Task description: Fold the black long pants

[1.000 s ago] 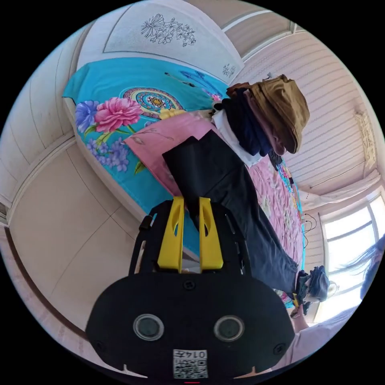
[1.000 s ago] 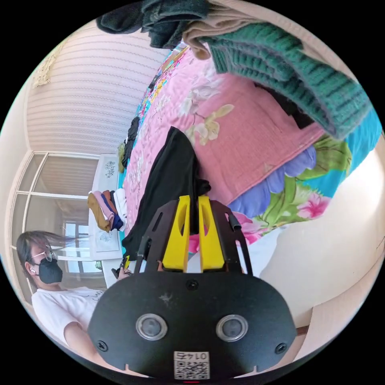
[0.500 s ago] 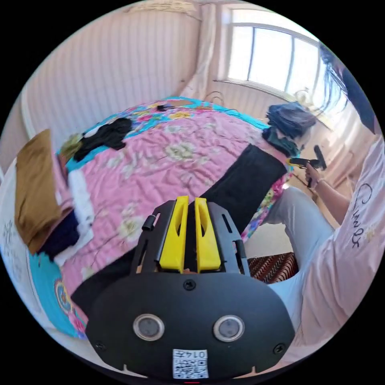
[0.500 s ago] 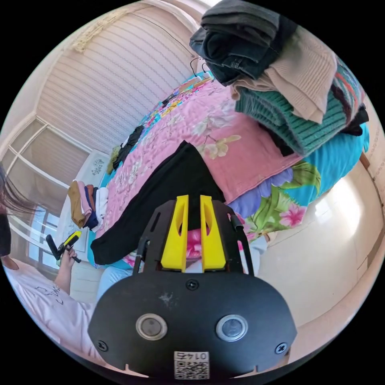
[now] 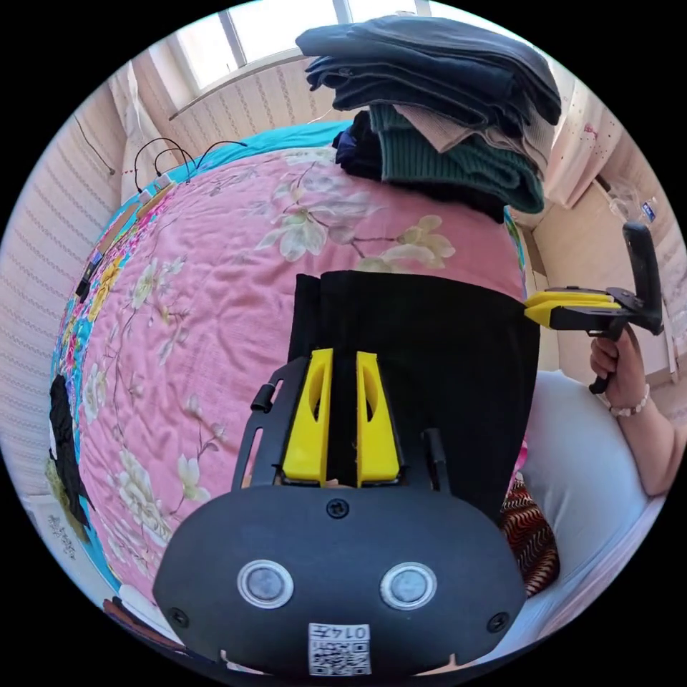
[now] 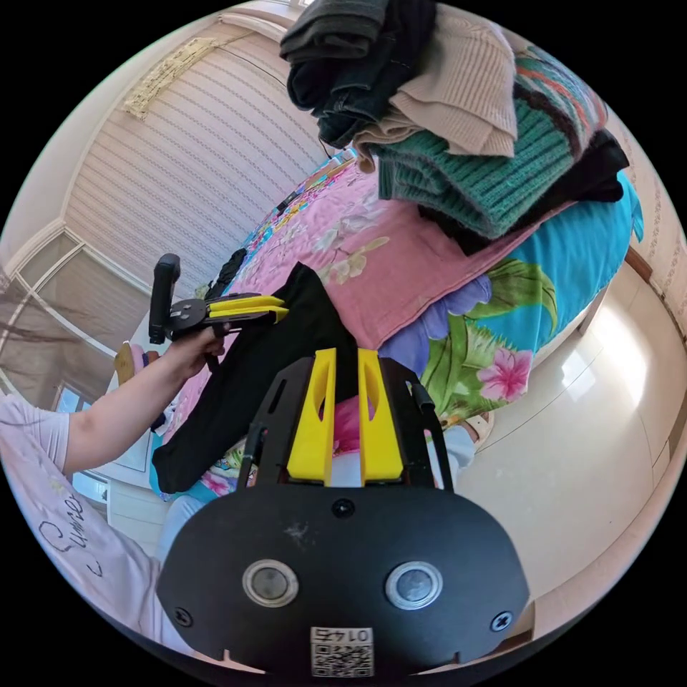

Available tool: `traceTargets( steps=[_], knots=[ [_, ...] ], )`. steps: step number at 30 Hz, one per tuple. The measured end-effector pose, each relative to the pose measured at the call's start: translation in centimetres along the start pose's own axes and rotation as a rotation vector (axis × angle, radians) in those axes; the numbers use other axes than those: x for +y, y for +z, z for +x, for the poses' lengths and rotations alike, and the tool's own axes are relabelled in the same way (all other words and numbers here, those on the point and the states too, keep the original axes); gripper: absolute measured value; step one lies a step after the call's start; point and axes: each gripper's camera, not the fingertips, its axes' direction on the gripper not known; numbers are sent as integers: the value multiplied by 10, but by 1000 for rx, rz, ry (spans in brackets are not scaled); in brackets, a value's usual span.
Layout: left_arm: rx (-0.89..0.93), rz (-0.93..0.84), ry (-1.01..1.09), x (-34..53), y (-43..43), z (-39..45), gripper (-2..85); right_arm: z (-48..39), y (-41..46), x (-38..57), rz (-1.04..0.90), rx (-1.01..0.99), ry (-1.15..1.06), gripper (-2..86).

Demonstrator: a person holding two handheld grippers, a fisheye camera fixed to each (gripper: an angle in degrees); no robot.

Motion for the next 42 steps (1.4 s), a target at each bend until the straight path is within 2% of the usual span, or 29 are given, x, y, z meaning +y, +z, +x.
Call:
traceTargets(
  steps=[5,10,20,22,24,27,30,33,37,42],
  knots=[
    [37,78,-54,-9,-9,-8,-8,-2,-9,6,23,-9,14,54],
    [4,58,-107,-11,5,-26,-9,-8,-11,8,12,-6,23,58],
    [153,98,-194,-10,47,-37,-9,-49,-1,-13,-14,-83,-25,80],
    [161,114,-168,-12,48,-33,-9,-55,7,-21,-34,-55,-10,73],
    [164,116,-151,-14,49,-30,-9,-62,20,-26,-82,36,3,25],
    [183,129,-116,-20,49,-23,-9,-70,6,-26,-29,-7,-6,9],
    [172,123,-61,-30,50,-14,-10,-75,-11,-21,3,0,8,2],
    [88,119,-50,-37,61,-8,-10,-76,-13,-20,-12,-18,52,0],
    [56,-41,-29,-39,101,-8,-10,-85,6,-27,-71,5,60,0],
    [45,68,-61,-20,77,-14,-10,-111,13,-39,-64,-7,57,0]
  ],
)
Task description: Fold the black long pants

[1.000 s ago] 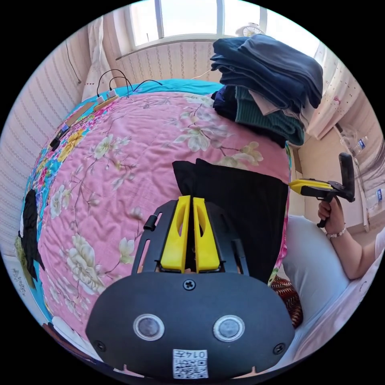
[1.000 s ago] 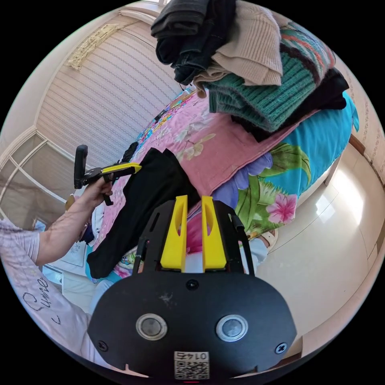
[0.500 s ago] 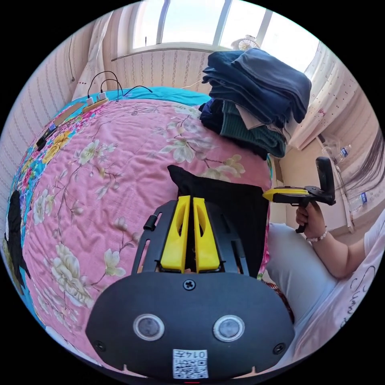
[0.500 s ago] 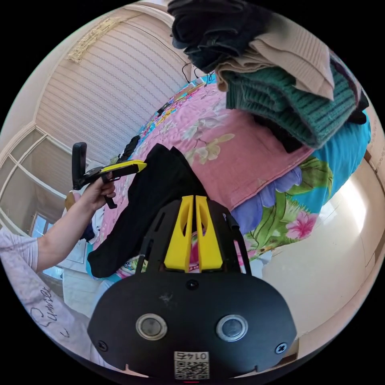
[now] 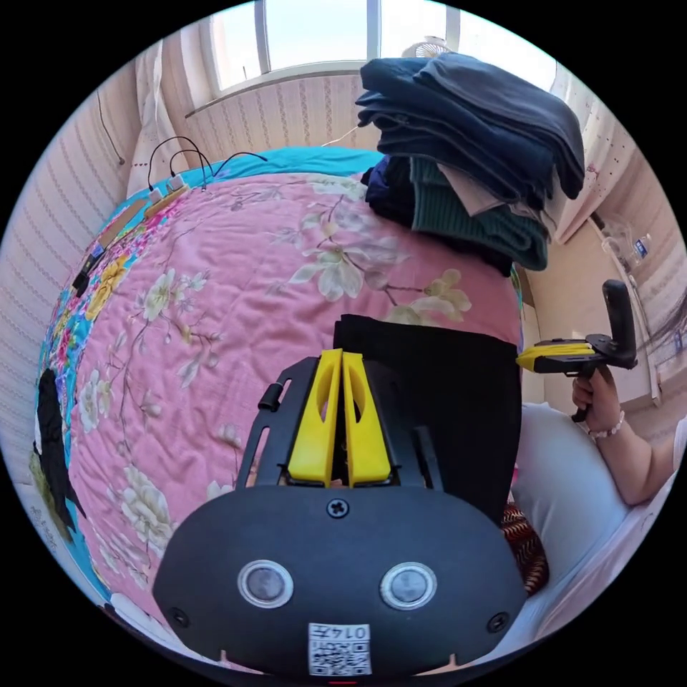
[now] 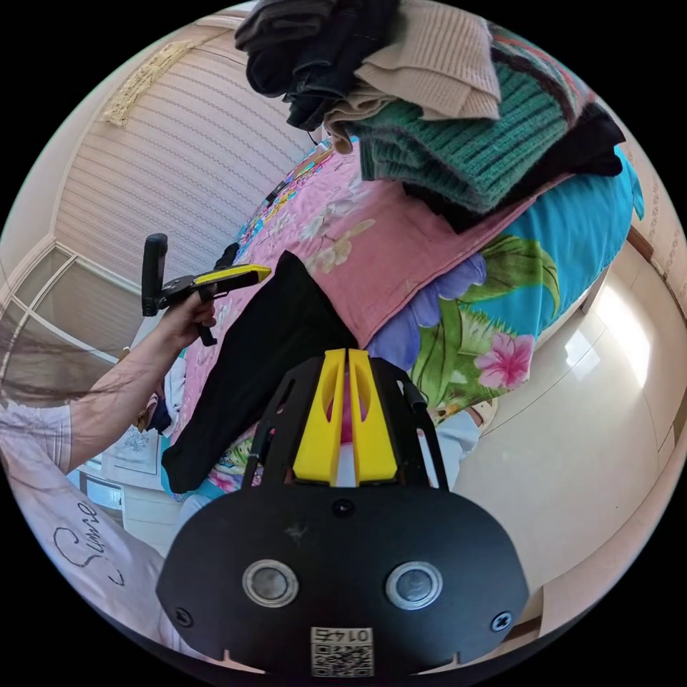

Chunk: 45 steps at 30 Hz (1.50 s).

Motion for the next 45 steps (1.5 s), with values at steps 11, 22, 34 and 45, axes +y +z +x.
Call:
traceTargets(
  steps=[11,22,34,45],
  knots=[
    [-310,88,-246,233,-134,36,-10,-107,5,-26,64,163,-146,-3],
    [-274,19,-721,393,-147,99,-10,-419,170,-11,-508,-280,-934,-4],
    [-226,78,-778,429,-126,87,-10,-596,320,40,-838,43,-1195,-6],
    [-209,137,-714,433,-139,104,-10,-627,285,40,-715,93,-1255,-4]
  ],
)
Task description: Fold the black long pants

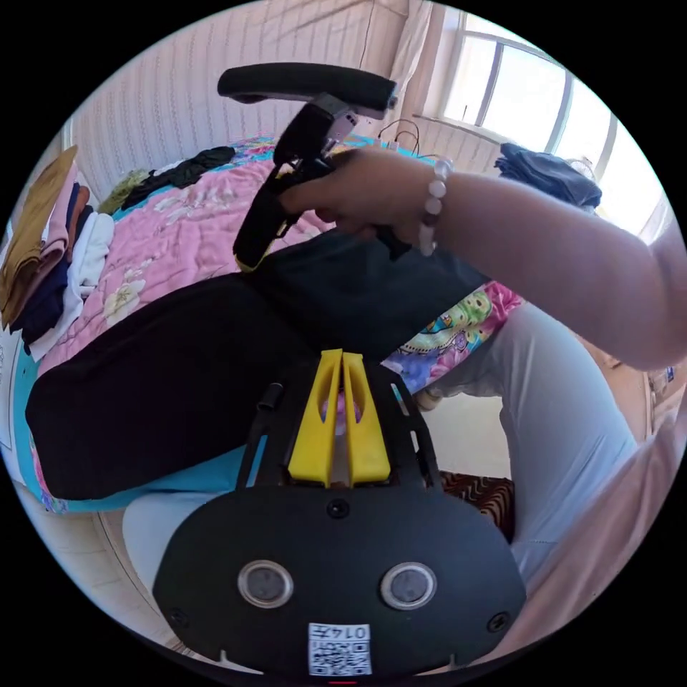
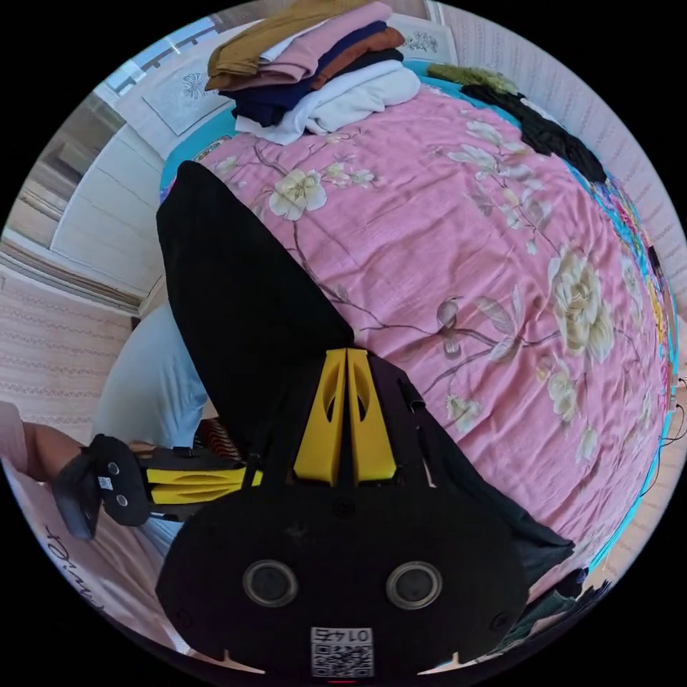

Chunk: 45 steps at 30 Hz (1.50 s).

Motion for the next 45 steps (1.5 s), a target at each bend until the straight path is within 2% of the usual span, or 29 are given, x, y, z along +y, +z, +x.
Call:
traceTargets(
  steps=[3,6,12,15,21,28,40,45],
  knots=[
    [-6,61,9,-5,-14,4,-10,-15,-34,35,110,69,-10,-5],
    [18,67,24,-11,-19,8,-10,-17,-49,72,123,124,41,-7],
    [105,50,128,-37,-18,24,-10,5,-70,153,197,31,191,5],
    [119,50,185,-58,-16,36,-10,15,-81,196,240,77,279,34],
    [106,81,310,-118,-3,67,-10,44,-93,291,295,187,457,64],
    [157,119,406,-201,24,117,-8,75,-108,388,387,197,648,84],
    [220,27,622,-310,101,226,57,100,-130,521,468,224,841,110],
    [194,-54,670,-343,134,257,74,117,-143,610,497,269,1067,113]
  ],
)
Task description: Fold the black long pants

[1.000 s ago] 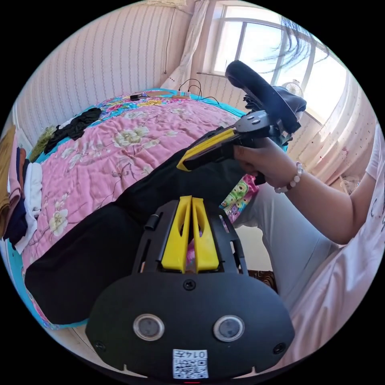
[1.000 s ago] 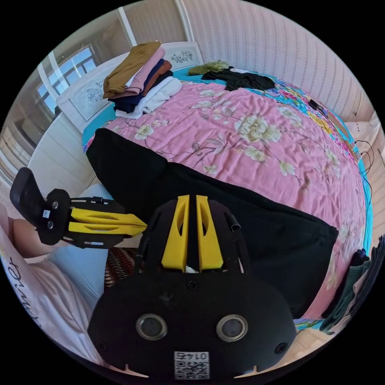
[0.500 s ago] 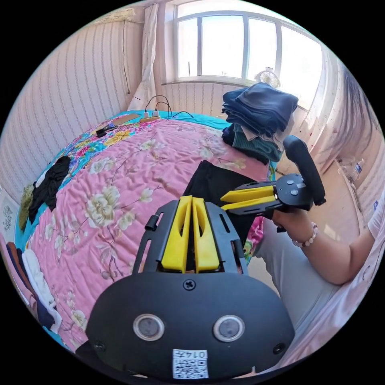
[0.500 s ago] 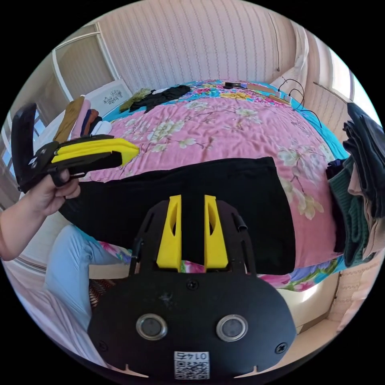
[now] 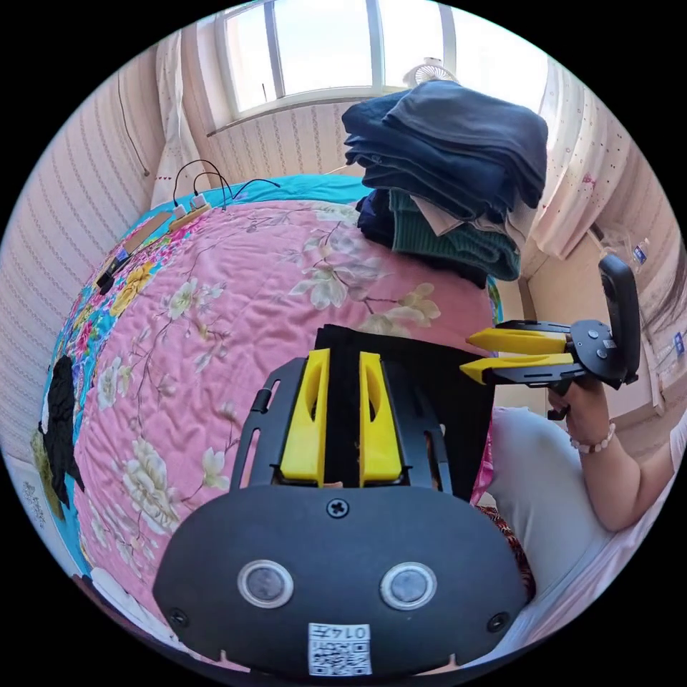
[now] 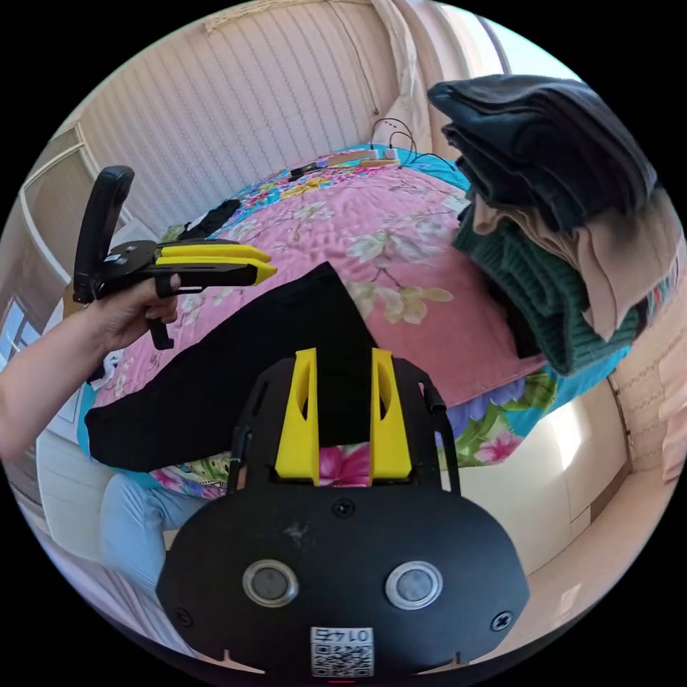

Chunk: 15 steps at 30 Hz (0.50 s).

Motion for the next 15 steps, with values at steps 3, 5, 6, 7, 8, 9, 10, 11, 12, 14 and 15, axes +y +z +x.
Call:
traceTargets(
  steps=[3,5,6,7,8,9,10,11,12,14,15],
  knots=[
    [26,-22,-30,-20,14,-8,87,30,-4,8,-54,-10,50,122],
    [34,-51,-43,-32,28,-13,100,37,-6,10,-92,-2,42,125],
    [34,-66,-47,-34,32,-14,104,40,-8,11,-105,-17,36,123],
    [39,-101,-58,-38,42,-17,111,42,-9,11,-116,-32,32,123],
    [45,-121,-65,-39,47,-18,112,43,-10,12,-138,-46,23,116],
    [69,-163,-82,-40,57,-20,115,43,-12,13,-157,-37,6,107],
    [85,-178,-94,-39,64,-20,114,43,-13,13,-166,-31,-1,101],
    [79,-153,-97,-37,64,-18,107,44,-14,14,-174,-29,-6,94],
    [79,-147,-86,-37,63,-17,102,44,-15,15,-178,-41,-4,90],
    [105,-132,-28,-37,56,-11,33,41,-16,16,-197,-55,-15,84],
    [129,-134,-15,-37,55,-10,26,37,-19,16,-202,-47,-34,68]
  ],
)
